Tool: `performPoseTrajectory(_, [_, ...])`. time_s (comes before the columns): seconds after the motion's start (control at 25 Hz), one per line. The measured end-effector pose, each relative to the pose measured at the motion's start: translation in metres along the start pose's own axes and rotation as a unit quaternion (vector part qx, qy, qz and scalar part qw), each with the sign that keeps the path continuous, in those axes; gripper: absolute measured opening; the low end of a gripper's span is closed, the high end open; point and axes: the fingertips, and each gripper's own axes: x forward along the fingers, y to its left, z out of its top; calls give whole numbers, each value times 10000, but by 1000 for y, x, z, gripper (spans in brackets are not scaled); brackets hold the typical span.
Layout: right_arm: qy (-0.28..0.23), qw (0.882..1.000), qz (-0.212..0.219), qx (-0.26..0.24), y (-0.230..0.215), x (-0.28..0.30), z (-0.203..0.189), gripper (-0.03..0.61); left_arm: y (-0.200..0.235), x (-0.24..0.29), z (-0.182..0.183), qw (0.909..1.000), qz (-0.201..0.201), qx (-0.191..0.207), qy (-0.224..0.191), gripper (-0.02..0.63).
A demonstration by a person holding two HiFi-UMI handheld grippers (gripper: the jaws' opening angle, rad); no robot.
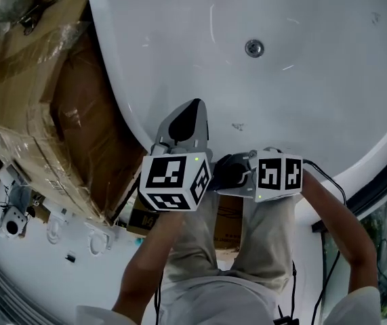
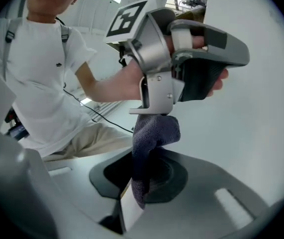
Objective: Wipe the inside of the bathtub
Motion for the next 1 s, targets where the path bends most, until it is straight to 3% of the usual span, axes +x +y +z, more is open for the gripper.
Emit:
performPoseTrajectory(0.12, [338, 9994, -7, -110, -2, -17, -12, 49, -2, 1, 3, 10000, -8, -23, -39, -2])
performPoseTrajectory(0.32, [953, 9905, -920, -363, -52, -41, -45, 49, -7, 6, 0, 9999, -42, -95, -28, -2])
performPoseTrajectory(0.52, [940, 9771, -1869, -392, -106, -64, -50, 49, -14, 11, -3, 9998, -83, -167, 2, -3])
performPoseTrajectory(0.64, [997, 9624, -2496, -383, -140, -80, -54, 49, -16, 16, -4, 9998, -89, -202, 24, -2])
performPoseTrajectory(0.8, [1079, 9293, -3527, -160, -193, -111, -63, 49, -16, 20, -6, 9997, -86, -226, 62, -2])
performPoseTrajectory(1.0, [1175, 9071, -4040, -79, -239, -146, -66, 51, -16, 30, -7, 9995, -78, -280, 86, -2])
